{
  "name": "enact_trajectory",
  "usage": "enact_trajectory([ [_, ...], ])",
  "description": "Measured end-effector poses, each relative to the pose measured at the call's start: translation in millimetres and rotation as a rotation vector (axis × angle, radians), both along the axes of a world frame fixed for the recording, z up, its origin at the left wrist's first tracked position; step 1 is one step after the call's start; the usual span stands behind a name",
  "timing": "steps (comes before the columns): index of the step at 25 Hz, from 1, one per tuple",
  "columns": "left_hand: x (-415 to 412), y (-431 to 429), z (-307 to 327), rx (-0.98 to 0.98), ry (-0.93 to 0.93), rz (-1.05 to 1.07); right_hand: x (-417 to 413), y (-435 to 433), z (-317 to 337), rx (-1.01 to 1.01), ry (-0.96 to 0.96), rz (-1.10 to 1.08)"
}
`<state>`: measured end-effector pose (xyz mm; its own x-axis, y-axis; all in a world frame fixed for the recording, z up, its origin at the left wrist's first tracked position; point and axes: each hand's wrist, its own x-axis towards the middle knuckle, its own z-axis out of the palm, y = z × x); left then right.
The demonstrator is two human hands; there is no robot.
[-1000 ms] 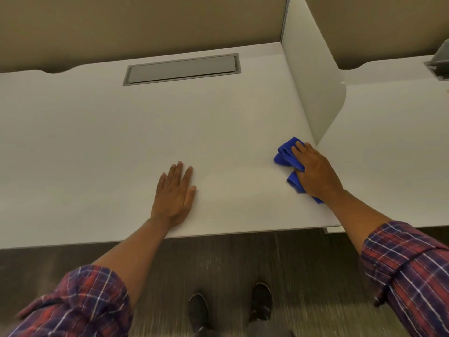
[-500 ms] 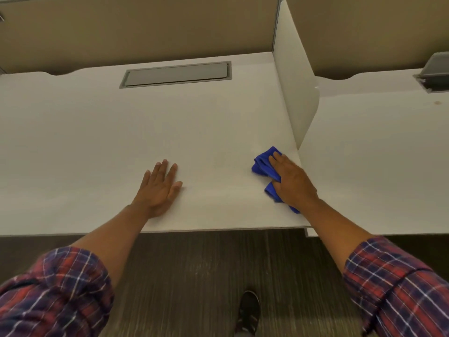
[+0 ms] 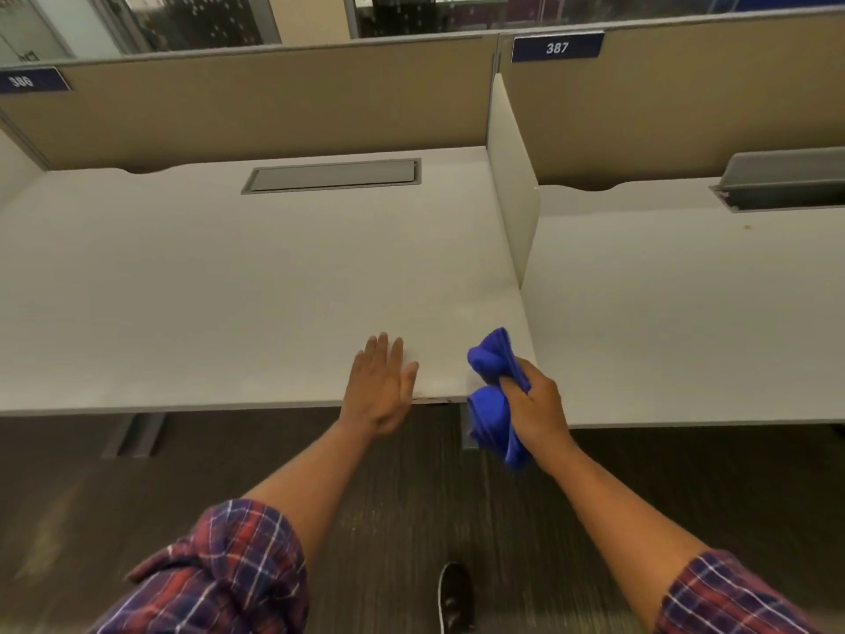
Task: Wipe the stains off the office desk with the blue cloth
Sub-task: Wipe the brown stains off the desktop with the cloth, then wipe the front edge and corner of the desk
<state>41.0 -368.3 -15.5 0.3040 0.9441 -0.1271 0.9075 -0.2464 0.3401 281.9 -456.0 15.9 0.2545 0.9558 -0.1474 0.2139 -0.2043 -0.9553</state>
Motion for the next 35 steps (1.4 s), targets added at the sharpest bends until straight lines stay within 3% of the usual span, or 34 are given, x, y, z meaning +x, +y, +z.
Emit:
enact_trajectory([
  [4, 32, -22, 10, 0.031, 0.007, -0.039, 41, -14, 15, -0.070, 0.333, -0.279],
  [9, 93, -12, 20, 0.050, -0.008, 0.009, 99, 9, 13, -0.123, 0.524, -0.384],
  [13, 148, 14, 19, 0.065, 0.038, 0.036, 144, 37, -2, -0.169, 0.495, -0.361],
  [20, 216, 66, -2, 0.082, 0.092, 0.240, 222, 96, -28, -0.224, 0.731, -0.059],
  [25, 219, 81, -21, 0.073, 0.148, 0.282, 234, 141, -58, -0.165, 0.422, 0.012],
  [30, 218, 81, -34, 0.149, 0.171, 0.316, 210, 179, -86, -0.054, 0.403, 0.008],
  [35, 219, 81, -34, 0.165, 0.145, 0.326, 170, 202, -103, 0.122, 0.315, 0.152],
])
